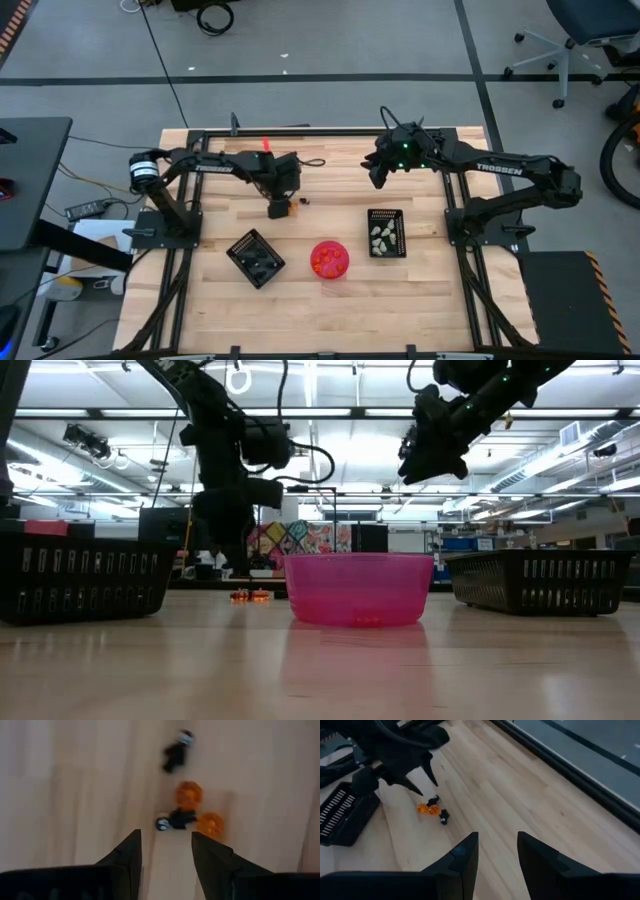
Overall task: Sort Halloween decoration
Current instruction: Put the orange pumpkin toy into the pink bowl
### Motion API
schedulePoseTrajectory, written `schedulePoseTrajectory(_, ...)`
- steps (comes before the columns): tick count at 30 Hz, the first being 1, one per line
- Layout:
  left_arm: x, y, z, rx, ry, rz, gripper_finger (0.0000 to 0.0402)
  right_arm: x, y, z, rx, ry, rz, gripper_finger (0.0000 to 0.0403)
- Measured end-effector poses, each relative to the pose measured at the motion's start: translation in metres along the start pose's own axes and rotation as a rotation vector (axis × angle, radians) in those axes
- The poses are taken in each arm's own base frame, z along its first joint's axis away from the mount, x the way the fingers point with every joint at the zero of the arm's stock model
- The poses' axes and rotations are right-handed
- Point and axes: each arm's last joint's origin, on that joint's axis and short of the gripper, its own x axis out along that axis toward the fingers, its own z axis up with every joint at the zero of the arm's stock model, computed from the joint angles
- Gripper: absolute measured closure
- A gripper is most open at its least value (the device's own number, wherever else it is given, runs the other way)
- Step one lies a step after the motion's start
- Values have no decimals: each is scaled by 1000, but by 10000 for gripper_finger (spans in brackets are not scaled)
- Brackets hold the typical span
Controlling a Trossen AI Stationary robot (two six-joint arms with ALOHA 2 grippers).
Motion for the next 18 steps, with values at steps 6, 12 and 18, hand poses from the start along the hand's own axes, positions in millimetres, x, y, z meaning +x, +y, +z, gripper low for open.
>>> schedulePoseTrajectory(6, 6, -11, 0, 198, 17, -71, 257, 4, 2, -2, -1, 19, 16, 263)
schedulePoseTrajectory(12, 6, -21, 1, 99, 24, -79, 257, 4, 2, -1, 0, 13, 13, 263)
schedulePoseTrajectory(18, 6, -30, 2, -34, 31, -81, 257, 4, 2, 0, -3, 3, 15, 263)
